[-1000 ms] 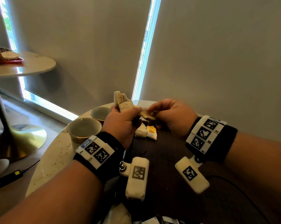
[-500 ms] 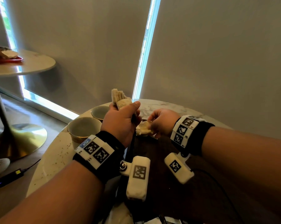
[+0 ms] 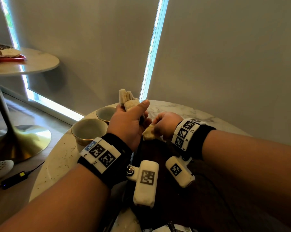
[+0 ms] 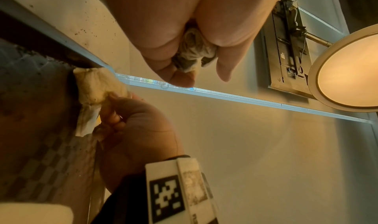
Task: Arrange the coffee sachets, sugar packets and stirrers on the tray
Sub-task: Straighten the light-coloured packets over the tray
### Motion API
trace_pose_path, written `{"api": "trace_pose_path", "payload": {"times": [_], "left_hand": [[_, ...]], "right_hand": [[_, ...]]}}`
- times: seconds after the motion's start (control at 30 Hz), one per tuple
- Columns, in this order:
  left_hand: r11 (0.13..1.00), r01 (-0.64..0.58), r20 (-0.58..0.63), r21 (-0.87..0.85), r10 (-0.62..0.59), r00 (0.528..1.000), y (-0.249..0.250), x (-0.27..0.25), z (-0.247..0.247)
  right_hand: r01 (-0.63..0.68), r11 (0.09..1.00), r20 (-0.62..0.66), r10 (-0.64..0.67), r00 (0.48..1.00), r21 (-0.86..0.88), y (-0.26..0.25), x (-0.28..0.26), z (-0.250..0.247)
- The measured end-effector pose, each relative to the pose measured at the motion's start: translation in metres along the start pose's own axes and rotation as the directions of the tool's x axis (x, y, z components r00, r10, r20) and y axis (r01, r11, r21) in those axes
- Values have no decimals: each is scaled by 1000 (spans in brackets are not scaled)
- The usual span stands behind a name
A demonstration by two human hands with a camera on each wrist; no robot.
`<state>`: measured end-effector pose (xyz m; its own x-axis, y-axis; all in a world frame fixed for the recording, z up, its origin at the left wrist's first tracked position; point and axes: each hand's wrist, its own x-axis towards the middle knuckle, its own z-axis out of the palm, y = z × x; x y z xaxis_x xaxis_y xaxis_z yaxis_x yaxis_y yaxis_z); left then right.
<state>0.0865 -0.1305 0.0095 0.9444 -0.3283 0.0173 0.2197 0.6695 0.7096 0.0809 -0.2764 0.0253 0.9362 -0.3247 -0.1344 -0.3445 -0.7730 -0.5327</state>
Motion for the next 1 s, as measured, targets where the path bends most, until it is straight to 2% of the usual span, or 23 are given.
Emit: {"api": "trace_pose_path", "payload": {"times": [0.23,0.3,0.37,0.4,0.5,0.67,0.77,1.0], "left_hand": [[1000,7,10,29,-8,1000,4,-5,2],[1000,-4,13,20,3,1000,5,-6,3],[1000,-7,-3,8,7,1000,5,-6,5],[1000,-6,-15,3,6,1000,4,-5,5],[1000,0,-25,-3,0,1000,5,-6,6],[999,23,-35,-33,-24,999,6,-7,5],[999,32,-44,-38,-33,998,7,-7,6],[998,49,-50,-30,-51,997,6,-6,5]], "right_hand": [[-98,977,27,95,995,187,-5,-12,-10],[-53,993,-57,60,997,106,-3,-16,-14],[40,999,-162,-42,986,-14,-1,-21,-18],[95,995,-165,-98,981,-27,-1,-24,-20],[234,971,-13,-235,972,-51,-2,-39,-25],[325,892,196,-274,942,-315,-6,-53,-18],[326,856,248,-242,938,-400,-8,-53,-9],[295,817,282,-170,944,-496,-16,-54,-6]]}}
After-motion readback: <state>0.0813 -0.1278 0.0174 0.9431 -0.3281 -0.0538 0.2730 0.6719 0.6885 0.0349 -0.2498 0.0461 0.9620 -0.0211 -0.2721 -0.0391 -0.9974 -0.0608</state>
